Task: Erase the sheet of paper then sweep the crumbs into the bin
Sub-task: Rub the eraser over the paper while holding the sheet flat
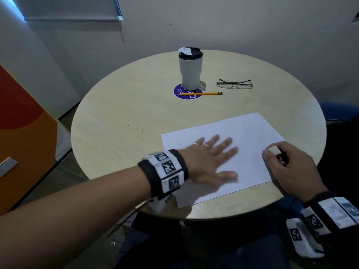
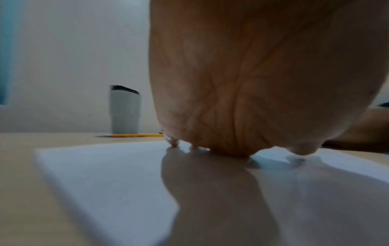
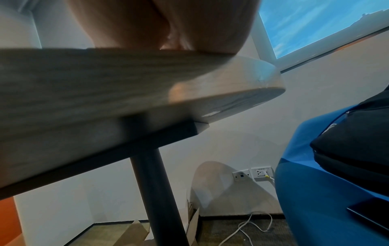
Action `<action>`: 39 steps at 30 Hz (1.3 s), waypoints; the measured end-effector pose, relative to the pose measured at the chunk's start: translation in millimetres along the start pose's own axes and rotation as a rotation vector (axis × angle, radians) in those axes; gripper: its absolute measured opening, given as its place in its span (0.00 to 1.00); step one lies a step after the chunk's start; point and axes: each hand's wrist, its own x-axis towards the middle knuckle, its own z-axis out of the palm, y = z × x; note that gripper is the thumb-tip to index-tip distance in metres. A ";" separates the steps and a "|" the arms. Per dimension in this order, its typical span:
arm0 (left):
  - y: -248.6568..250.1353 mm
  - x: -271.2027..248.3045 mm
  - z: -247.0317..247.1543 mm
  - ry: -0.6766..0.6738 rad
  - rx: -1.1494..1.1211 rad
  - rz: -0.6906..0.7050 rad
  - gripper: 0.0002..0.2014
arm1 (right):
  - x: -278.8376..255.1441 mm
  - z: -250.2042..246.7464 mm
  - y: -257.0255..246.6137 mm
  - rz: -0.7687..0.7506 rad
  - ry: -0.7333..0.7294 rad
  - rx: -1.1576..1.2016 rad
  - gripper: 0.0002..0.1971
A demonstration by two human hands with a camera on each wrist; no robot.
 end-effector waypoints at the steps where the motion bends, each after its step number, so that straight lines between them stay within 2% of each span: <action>1: -14.3 -4.6 -1.1 -0.010 -0.026 -0.087 0.44 | 0.0 0.1 0.8 0.002 0.002 0.007 0.06; 6: -80.4 -38.8 -1.1 -0.052 -0.121 -0.606 0.59 | 0.7 0.3 0.4 0.004 -0.006 0.013 0.07; 7: -84.1 -41.8 -0.4 -0.039 -0.128 -0.685 0.61 | 0.9 0.5 0.0 0.006 -0.006 0.013 0.07; 8: -82.1 -43.6 -0.9 -0.013 -0.122 -0.708 0.62 | 0.8 0.7 -0.5 0.009 -0.007 0.012 0.07; 9: -74.9 -44.4 -1.0 0.022 -0.102 -0.659 0.61 | 0.4 0.8 -0.9 0.012 -0.010 0.007 0.07; 11: -50.3 -47.1 1.2 0.050 -0.053 -0.382 0.53 | -0.3 0.8 -1.5 0.014 -0.010 -0.002 0.07; 13: -24.8 -52.9 10.8 -0.020 -0.009 -0.094 0.46 | -1.2 -0.4 -2.1 0.013 -0.009 -0.007 0.07; 14: -18.5 -57.0 18.1 -0.049 0.005 -0.017 0.45 | -1.4 -1.0 -2.8 0.013 -0.011 -0.007 0.07; 15: -19.4 -61.3 25.1 -0.057 0.005 -0.001 0.44 | -1.7 -1.5 -3.6 0.012 -0.014 -0.006 0.07; 17: -38.6 -71.7 31.2 -0.047 -0.019 -0.098 0.45 | -2.0 -1.4 -4.4 0.012 -0.016 -0.008 0.07; 21: -97.6 -97.1 28.8 -0.040 -0.100 -0.516 0.53 | -2.4 -1.8 -6.2 0.007 -0.025 -0.035 0.08; 23: -108.9 -106.6 26.8 -0.015 -0.143 -0.658 0.59 | -2.5 -1.9 -7.4 0.005 -0.033 -0.042 0.08; 25: -100.5 -110.1 24.2 0.004 -0.181 -0.595 0.59 | -2.9 -1.7 -8.8 0.005 -0.040 -0.043 0.09; 28: -75.0 -110.9 22.2 -0.035 -0.140 -0.386 0.48 | -3.5 -1.0 -10.5 0.004 -0.032 -0.041 0.09; 32: -42.7 -104.3 21.2 -0.023 -0.172 -0.511 0.51 | -0.5 3.0 -6.8 -0.014 -0.004 -0.050 0.06; 36: 15.3 -83.0 21.2 0.132 -0.232 -0.289 0.44 | 4.2 5.6 -0.2 -0.027 -0.014 -0.029 0.04; 39: 42.0 -65.7 34.3 0.146 -0.214 -0.183 0.39 | 1.7 0.1 5.3 -0.035 -0.001 0.031 0.02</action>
